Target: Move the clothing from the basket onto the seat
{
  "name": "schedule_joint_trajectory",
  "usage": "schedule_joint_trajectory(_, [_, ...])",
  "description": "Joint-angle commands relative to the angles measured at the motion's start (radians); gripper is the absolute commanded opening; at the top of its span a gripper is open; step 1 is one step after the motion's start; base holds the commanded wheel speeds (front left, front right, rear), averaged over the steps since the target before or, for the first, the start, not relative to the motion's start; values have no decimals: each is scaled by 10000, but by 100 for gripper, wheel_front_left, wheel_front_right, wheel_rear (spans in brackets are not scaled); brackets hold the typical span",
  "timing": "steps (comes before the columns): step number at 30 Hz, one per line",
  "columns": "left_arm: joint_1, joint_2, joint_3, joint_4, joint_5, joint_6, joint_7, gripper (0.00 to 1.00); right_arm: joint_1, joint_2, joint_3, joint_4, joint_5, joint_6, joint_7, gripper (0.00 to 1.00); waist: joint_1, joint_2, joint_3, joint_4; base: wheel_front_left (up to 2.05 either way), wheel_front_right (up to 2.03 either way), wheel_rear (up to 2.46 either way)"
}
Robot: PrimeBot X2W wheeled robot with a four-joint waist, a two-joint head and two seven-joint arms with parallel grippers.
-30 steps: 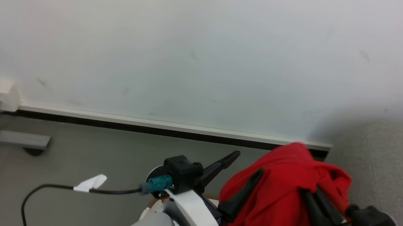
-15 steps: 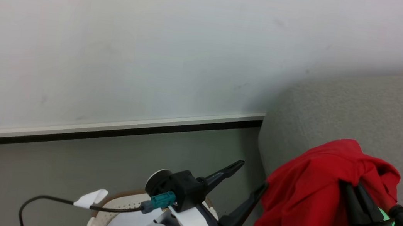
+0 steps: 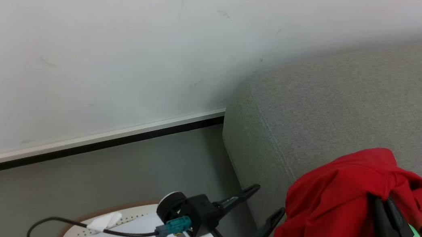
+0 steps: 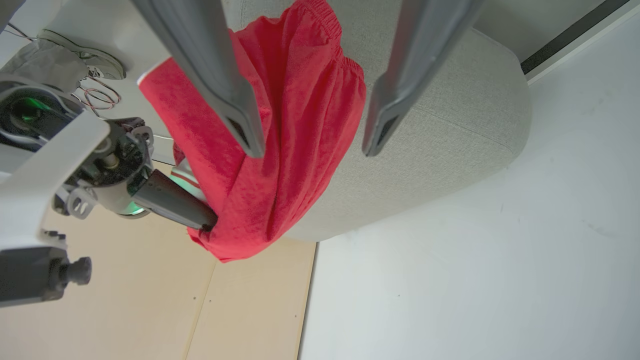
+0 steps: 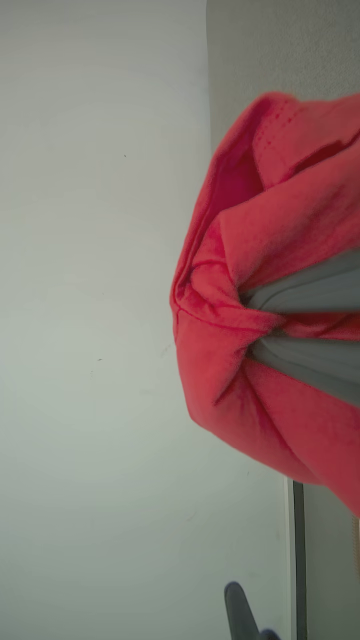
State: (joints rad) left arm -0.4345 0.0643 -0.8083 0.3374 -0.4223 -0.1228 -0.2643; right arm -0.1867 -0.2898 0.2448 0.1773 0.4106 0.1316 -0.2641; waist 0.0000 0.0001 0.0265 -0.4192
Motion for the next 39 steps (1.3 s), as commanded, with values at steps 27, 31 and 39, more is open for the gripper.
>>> schedule_joint_trajectory(27, [-1739, 1383, 444, -451, 826, -66, 186, 100, -4781, -1091, -2280, 548, 785, -19, -4, 0, 0, -1, 4601, 1469, 0, 0, 0])
schedule_joint_trajectory(31, [-2056, 1679, 549, -802, 882, -46, 317, 100, -5670, -1647, -2754, 1392, 812, -19, -1, 0, 0, -1, 5416, 1798, 0, 0, 0])
schedule_joint_trajectory(39, [-2386, 1873, 647, -1262, 977, 65, 339, 100, -6945, -2443, -3897, 3572, 679, -20, -6, 0, 0, -1, 6440, 2335, 0, 0, 0])
